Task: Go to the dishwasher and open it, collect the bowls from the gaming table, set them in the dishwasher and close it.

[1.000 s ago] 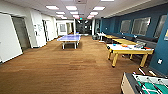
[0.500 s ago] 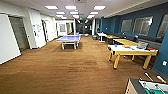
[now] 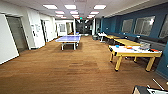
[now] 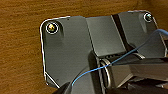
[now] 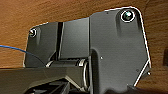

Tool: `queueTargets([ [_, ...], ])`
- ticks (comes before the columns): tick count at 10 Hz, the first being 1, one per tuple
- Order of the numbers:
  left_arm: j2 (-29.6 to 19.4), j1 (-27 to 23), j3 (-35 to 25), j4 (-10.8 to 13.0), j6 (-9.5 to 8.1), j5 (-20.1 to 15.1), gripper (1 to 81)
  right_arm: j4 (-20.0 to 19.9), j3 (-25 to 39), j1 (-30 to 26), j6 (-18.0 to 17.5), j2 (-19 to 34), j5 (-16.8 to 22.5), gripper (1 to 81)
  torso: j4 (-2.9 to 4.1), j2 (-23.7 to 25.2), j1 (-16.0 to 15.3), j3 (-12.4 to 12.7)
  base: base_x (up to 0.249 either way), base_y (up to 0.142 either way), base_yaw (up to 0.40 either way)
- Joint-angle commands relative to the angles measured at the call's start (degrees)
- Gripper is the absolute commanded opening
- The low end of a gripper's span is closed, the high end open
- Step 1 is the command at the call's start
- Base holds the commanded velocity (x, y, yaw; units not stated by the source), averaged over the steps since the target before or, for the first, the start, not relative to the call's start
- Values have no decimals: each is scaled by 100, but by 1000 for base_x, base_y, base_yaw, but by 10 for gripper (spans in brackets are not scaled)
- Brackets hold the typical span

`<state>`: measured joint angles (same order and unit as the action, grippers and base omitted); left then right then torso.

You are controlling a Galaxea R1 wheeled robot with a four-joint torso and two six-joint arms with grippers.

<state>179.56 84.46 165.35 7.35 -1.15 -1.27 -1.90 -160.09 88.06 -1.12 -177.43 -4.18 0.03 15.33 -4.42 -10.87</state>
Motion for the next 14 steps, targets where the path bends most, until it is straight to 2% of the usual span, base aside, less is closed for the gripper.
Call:
queueTargets([
  [1,28,-320,6,12,44,-278,811,-3,22,-311,7,-23,269,811,0,0,0,0,253,0,0],
  [7,37,-302,6,-32,44,-269,811,-3,5,-320,7,-23,286,811,0,0,-2,0,253,0,0],
  [14,46,-293,-12,30,53,-269,811,-3,14,-328,7,-5,278,811,0,0,-2,0,253,0,0],
])
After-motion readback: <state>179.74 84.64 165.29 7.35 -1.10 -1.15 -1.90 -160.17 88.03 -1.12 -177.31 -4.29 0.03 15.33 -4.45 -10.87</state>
